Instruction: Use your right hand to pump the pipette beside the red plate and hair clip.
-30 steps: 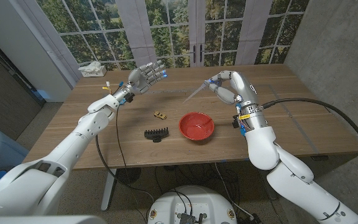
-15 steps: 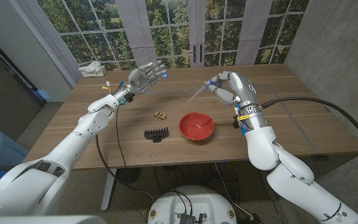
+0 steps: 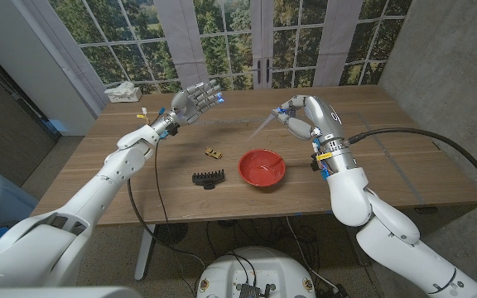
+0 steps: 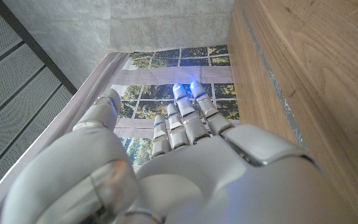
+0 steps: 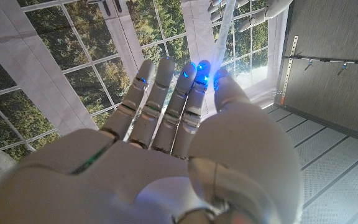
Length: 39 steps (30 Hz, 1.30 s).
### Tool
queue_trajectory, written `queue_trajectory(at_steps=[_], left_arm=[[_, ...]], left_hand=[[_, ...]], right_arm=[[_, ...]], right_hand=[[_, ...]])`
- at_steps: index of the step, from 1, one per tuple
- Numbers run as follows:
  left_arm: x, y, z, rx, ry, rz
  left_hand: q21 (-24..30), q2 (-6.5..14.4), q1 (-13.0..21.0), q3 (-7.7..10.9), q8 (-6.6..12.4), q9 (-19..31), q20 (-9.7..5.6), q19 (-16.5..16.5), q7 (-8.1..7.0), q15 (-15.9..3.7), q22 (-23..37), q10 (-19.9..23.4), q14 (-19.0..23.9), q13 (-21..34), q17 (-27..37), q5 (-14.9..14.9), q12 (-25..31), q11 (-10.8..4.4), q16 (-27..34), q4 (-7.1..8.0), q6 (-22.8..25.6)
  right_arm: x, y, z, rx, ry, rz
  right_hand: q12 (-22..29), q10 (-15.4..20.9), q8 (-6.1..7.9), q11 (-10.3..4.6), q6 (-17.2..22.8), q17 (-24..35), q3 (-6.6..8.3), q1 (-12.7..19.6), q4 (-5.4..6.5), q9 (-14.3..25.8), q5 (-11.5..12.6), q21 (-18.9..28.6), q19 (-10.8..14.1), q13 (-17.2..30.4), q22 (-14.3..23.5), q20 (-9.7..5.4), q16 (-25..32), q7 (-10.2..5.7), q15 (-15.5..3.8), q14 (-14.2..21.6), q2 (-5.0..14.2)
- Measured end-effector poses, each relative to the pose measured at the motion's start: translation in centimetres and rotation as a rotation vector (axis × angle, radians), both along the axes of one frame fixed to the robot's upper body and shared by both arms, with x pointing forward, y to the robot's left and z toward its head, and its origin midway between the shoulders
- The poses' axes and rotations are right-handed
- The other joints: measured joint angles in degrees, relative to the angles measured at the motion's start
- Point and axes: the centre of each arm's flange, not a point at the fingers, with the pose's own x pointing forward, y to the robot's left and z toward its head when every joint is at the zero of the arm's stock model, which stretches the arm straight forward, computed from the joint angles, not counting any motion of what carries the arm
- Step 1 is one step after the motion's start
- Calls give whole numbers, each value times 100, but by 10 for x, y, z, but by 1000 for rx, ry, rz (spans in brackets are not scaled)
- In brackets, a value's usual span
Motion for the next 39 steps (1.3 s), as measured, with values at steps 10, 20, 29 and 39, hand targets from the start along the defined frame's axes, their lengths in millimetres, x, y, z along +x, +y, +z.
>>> queue_trajectory(at_steps=[10, 20, 29, 39], left_arm=[[0, -1, -1, 1, 2, -1], [1, -1, 0, 2, 3, 0], [4, 0, 0, -1, 7, 1], [6, -1, 1, -3, 9, -5]], left_hand=[[0, 30, -30, 0, 0, 0, 0, 0, 0, 0, 0, 0, 0, -27, 0, 0, 0, 0, 0, 0, 0], [0, 30, -76, 0, 0, 0, 0, 0, 0, 0, 0, 0, 0, -27, -29, 0, 0, 0, 0, 0, 0], [0, 53, -98, 0, 0, 0, 0, 0, 0, 0, 0, 0, 0, -54, -29, 0, 0, 0, 0, 0, 0], [0, 52, -144, 0, 0, 0, 0, 0, 0, 0, 0, 0, 0, -54, -29, 0, 0, 0, 0, 0, 0]], right_arm=[[1, -1, 1, 0, -10, 1], [3, -1, 3, -8, -19, 0], [5, 0, 5, -18, -30, -10], [7, 1, 6, -17, -34, -20]], right_hand=[[288, 183, 189, 242, 209, 309, 44, 171, -39, 227, 218, 175, 46, 351, -26, 46, 347, 412, -43, 187, -171], [607, 192, 479, 313, 269, 338, 240, 139, 31, 719, 874, 331, 104, 935, -53, 103, 503, 600, -41, 184, -374], [624, 182, 670, 324, 234, 337, 397, 121, 81, 1092, 1329, 419, 63, 1132, -79, 144, 616, 643, -32, 108, -528], [596, 152, 766, 354, 159, 391, 427, 28, 111, 1325, 1505, 464, 63, 1060, -79, 143, 828, 629, -1, 16, -541]])
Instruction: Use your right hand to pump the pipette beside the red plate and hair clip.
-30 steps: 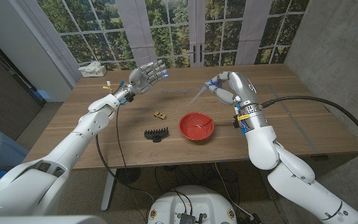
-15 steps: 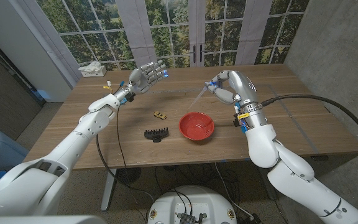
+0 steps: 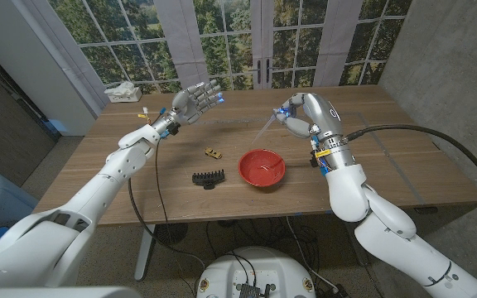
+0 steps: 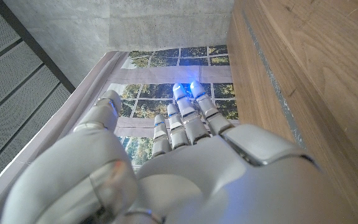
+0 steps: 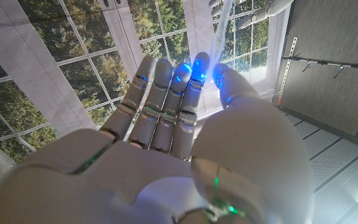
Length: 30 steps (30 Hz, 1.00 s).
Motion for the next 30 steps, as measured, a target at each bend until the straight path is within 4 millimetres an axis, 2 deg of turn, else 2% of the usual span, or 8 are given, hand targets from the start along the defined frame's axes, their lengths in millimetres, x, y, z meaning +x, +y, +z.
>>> queue_trajectory(at_steps=[8, 17, 19, 22, 24, 27, 30], left_arm=[[2, 0, 0, 0, 4, -2], [4, -1, 0, 1, 8, -2], [5, -1, 0, 1, 8, -2], [5, -1, 0, 2, 9, -2], [6, -1, 0, 2, 10, -2], [7, -1, 1, 0, 12, -1], [7, -2, 1, 1, 12, -4]], left_hand=[[0, 0, 0, 0, 0, 0, 0, 0, 0, 0, 0, 0, 0, 0, 0, 0, 0, 0, 0, 0, 0], [0, 0, 1, 0, 0, 0, 0, 0, 0, 0, 0, 0, 0, -26, -27, 0, 0, 0, 0, 0, 0], [0, 1, 0, 0, 0, 0, 0, 0, 0, 0, 0, 0, 0, -26, -27, 0, 0, 0, 0, 0, 0], [0, 30, -30, 0, 0, 0, 0, 0, 0, 0, 0, 0, 0, -26, -27, 0, 0, 0, 0, 0, 0], [0, 31, -29, 0, 0, 0, 0, 0, 0, 0, 0, 0, 0, -26, -27, 0, 0, 0, 0, 0, 0], [0, 31, -29, 0, 0, 0, 0, 0, 0, 0, 0, 0, 0, -26, -27, 0, 39, 0, 0, 0, 0], [0, 31, -29, 0, 0, 0, 0, 0, 0, 0, 0, 0, 0, -26, -26, 0, 39, 0, 0, 0, 0]], right_arm=[[1, 0, 2, -3, 1, 0], [4, -1, 1, 5, 5, 13], [4, -1, 1, 10, 1, 16], [5, -2, 1, 22, -6, 16], [5, -3, 1, 28, -10, 16], [4, -3, 2, 37, -24, 15], [6, -4, 1, 51, -27, 11]], right_hand=[[-135, -86, 10, -84, -132, -4, 23, -67, 24, 86, 63, 56, -64, -155, 0, 0, 176, -133, 49, -155, 67], [-276, -117, -146, -115, -216, -64, 23, -97, 24, -55, 60, 101, -136, -406, 1, -11, 256, -217, 41, -245, 97], [-297, -118, -197, -115, -217, -132, 10, -135, 12, -101, -9, 133, -158, -492, 1, -32, 288, -252, 41, -245, 135], [-329, -114, -270, -119, -228, -259, -93, -134, -10, -177, -152, 170, -177, -616, 2, -52, 288, -320, 41, -244, 136], [-329, -61, -326, -172, -211, -338, -107, -134, -8, -234, -258, 202, -174, -704, 1, -55, 288, -380, 42, -244, 137], [-373, -19, -382, -209, -175, -401, -107, -162, -8, -320, -418, 245, -153, -840, 2, -137, 219, -416, 71, -210, 168], [-412, 53, -446, -198, -118, -414, -106, -138, -9, -416, -590, 272, -153, -976, 2, -137, 151, -473, 34, -125, 191]])
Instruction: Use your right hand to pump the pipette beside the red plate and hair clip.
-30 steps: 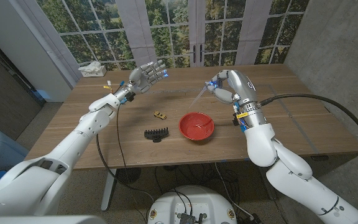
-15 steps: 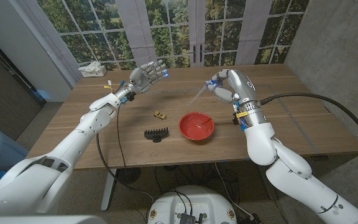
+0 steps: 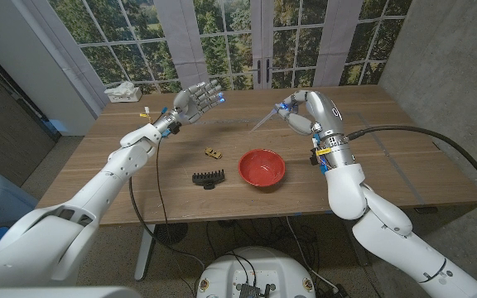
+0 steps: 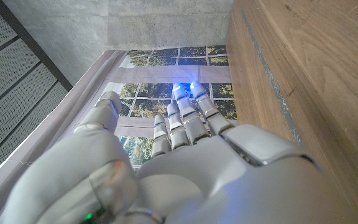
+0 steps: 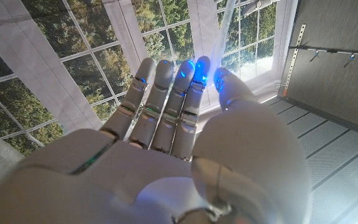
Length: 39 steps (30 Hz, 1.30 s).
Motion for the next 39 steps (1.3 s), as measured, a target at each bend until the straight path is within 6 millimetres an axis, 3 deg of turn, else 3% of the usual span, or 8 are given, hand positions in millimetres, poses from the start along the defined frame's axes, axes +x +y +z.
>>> queue_trajectory(at_steps=[14, 39], left_arm=[[5, 0, 1, 1, 5, -3], [11, -4, 5, 8, 5, -10]], left_hand=[[0, 0, 0, 18, 0, 0, 0, 0, 0, 0, 0, 0, 0, -27, 1, 0, 0, 0, 0, -18, 0], [-23, 0, 0, 17, 0, 0, 0, 0, 0, 0, 0, 32, 0, -26, 1, 0, 0, -31, 0, -17, 0]], right_arm=[[2, 0, 2, 23, -25, -1], [4, -1, 6, 28, -25, 20]], right_hand=[[0, 156, -226, -73, 91, -16, 67, -1, -62, -337, -563, 172, 61, -268, -28, -60, -219, -91, -33, 171, -1], [-45, 195, -414, -71, 174, 17, 178, -3, -30, -610, -911, 249, 61, -320, -27, -59, -396, -131, -43, 243, -4]])
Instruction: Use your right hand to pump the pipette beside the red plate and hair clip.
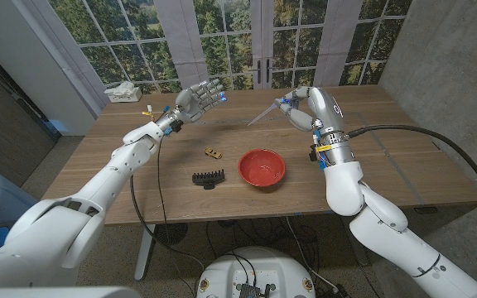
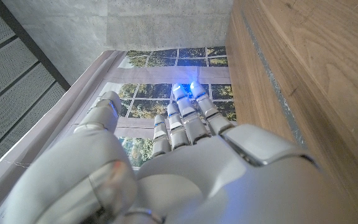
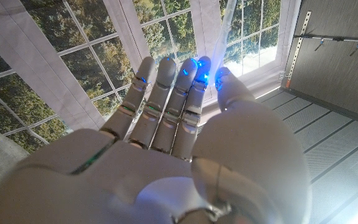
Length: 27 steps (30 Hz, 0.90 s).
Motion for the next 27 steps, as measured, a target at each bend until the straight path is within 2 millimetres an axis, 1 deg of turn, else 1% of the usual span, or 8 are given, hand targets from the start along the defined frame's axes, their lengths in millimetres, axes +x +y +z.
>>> queue_trajectory(at_steps=[3, 5, 9, 13, 17, 20, 25, 27], left_arm=[[0, -1, 0, 0, 0, -1], [0, -1, 0, 1, -1, -1], [0, -2, 0, 0, 0, -1], [1, -3, 0, -1, 0, 0], [1, -3, 0, -2, 2, 4], [1, -3, 1, -2, 2, 4], [1, -4, 2, -1, -1, 3], [1, -4, 2, -1, -1, 4]], left_hand=[[0, 0, 0, 23, 0, 0, 0, 0, 0, 0, 0, 0, 0, -27, 0, 0, 0, 0, 0, -23, 0], [0, 0, 0, 23, 0, 0, 0, 0, 0, 0, 0, 0, 0, -27, 0, 0, 0, 0, 0, -23, 0], [0, 0, 0, 23, 0, 0, 0, 0, 0, 0, 0, 0, 0, -27, 0, 0, 0, 0, 0, -23, 0], [0, 0, 0, 23, 0, 0, 0, 0, 0, 0, 0, 0, 0, -27, 0, 0, 0, 0, 0, -23, 0], [0, 0, 0, 23, 0, 0, 0, 0, 0, 0, 0, 0, 0, -27, 0, 0, 0, 0, 0, -23, 0], [0, 0, 0, 23, 0, 0, 0, 0, 0, 0, 0, 0, 0, -27, 0, 0, 0, 0, 0, -23, 0], [0, 1, -1, 23, 0, 0, 0, 0, 0, 0, 0, 0, 0, -26, 1, 0, 0, 0, 0, -23, 0], [0, 23, -23, 23, 0, 0, 0, 0, 0, 0, 0, 0, 0, -26, 1, 0, 0, 0, 0, -23, 0]], right_arm=[[0, -1, 0, -1, 1, 2], [0, -1, 1, -2, 1, 3], [1, -1, 1, -6, 8, 8], [2, -2, 1, -10, 13, 10], [1, -3, 2, -16, 13, 8], [1, -4, 2, -20, 15, 8], [1, -4, 2, -24, 20, 9], [0, -4, 2, -28, 21, 9]], right_hand=[[0, 0, 0, 0, 0, 0, 0, -30, 0, -25, -28, 40, -32, 13, 0, -32, 0, 0, -31, 31, -30], [0, 0, -45, 0, 0, 0, 0, -30, 0, -27, -30, 41, -32, 14, 0, -32, 0, 0, -31, 31, -30], [0, -1, -45, 0, 0, 27, 16, -30, 16, -75, -68, 62, -32, 0, 1, -32, -40, 0, -31, 31, -30], [0, -1, -86, 0, 0, 49, 23, -31, 24, -106, -73, 62, -32, 30, 1, -31, -40, 0, -31, 31, -29], [0, -1, -89, 1, -1, 72, 23, -71, 24, -133, -93, 83, -64, 53, 1, -63, -39, 0, -31, 31, 11], [29, -1, -131, 0, -1, 80, 22, -71, 24, -154, -93, 105, -64, 95, 1, -63, -39, 0, -31, 31, 11], [50, -2, -131, 1, 0, 132, 22, -69, 24, -174, -93, 126, -63, 145, 1, -63, -39, 2, -31, 30, 9], [51, -23, -131, 22, 30, 153, 22, -68, 24, -186, -93, 126, -63, 175, 1, -62, -39, 32, -31, 30, 9]])
